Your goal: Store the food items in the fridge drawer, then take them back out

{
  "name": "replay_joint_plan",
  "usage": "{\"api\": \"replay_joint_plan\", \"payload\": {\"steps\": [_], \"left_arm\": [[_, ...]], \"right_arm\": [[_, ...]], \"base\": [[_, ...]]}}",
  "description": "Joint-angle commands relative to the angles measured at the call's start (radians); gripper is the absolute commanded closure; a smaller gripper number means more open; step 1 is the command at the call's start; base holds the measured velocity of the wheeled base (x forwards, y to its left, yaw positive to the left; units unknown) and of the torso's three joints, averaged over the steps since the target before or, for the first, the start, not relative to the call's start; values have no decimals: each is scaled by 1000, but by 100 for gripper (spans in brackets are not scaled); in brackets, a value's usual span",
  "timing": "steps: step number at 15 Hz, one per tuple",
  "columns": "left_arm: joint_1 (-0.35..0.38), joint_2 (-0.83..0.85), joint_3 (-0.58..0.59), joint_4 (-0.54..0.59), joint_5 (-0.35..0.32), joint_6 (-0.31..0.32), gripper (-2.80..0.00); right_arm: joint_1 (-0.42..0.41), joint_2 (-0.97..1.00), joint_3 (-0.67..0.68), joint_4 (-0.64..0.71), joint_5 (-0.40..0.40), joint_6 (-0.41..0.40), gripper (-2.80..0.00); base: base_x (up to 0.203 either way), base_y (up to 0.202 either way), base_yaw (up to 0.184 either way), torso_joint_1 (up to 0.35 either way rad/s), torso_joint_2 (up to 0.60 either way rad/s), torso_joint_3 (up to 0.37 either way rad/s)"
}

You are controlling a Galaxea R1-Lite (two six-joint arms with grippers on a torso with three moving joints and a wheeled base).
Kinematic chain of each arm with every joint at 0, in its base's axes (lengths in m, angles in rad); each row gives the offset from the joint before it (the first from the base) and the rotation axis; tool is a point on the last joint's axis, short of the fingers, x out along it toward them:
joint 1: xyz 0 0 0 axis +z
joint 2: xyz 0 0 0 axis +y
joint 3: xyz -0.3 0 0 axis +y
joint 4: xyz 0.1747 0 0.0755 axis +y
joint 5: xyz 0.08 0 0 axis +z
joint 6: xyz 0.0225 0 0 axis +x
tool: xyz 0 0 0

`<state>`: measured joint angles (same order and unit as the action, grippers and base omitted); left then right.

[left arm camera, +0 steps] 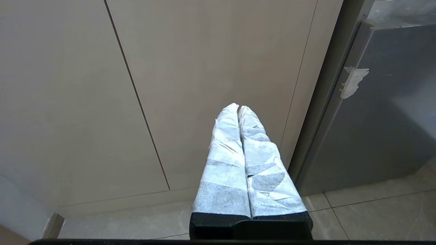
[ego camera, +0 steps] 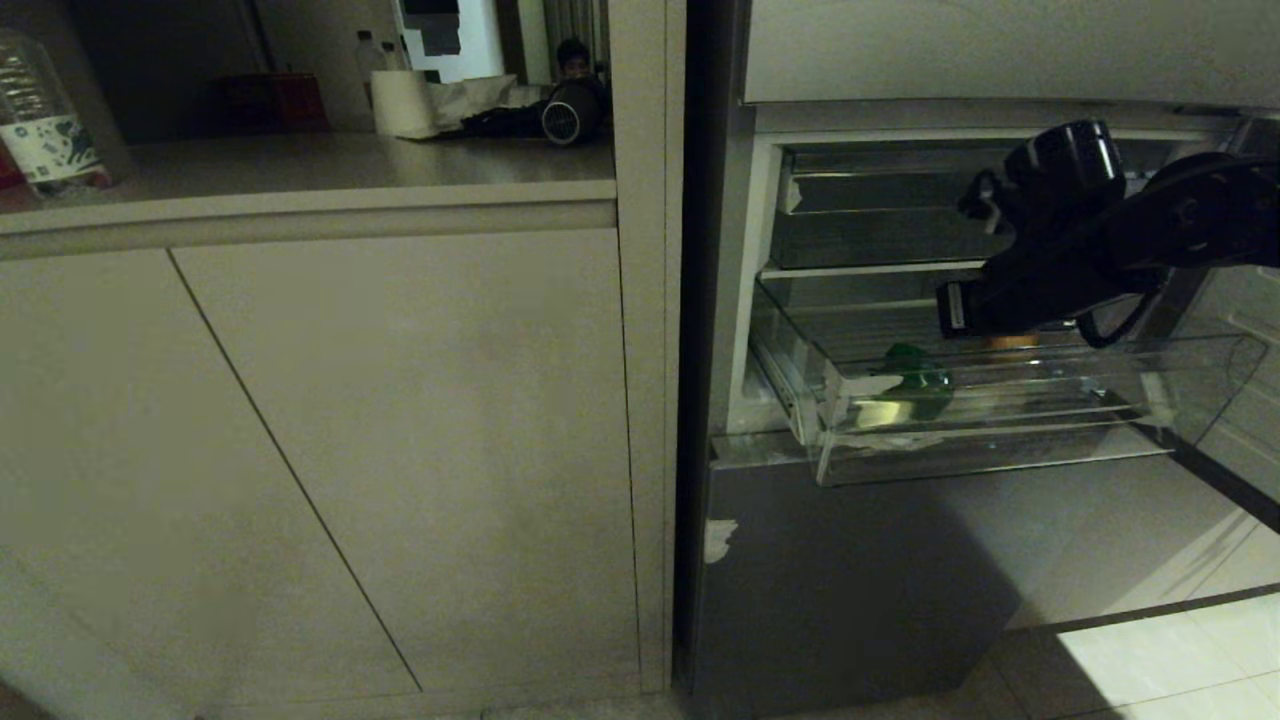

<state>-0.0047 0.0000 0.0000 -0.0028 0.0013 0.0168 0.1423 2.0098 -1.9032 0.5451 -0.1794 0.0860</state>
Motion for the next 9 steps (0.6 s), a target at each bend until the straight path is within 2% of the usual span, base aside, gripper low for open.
{"api": "replay_joint_plan", "payload": {"steps": [1,9], "left_arm": [[0,2,0,0,0,0,0],[0,2,0,0,0,0,0]], "right_arm": [[0,-39,-3,59,-2,0,0],[-4,-146,-3,332,14,1,0]], "base": [[0,0,0,0,0,0],[0,0,0,0,0,0]]}}
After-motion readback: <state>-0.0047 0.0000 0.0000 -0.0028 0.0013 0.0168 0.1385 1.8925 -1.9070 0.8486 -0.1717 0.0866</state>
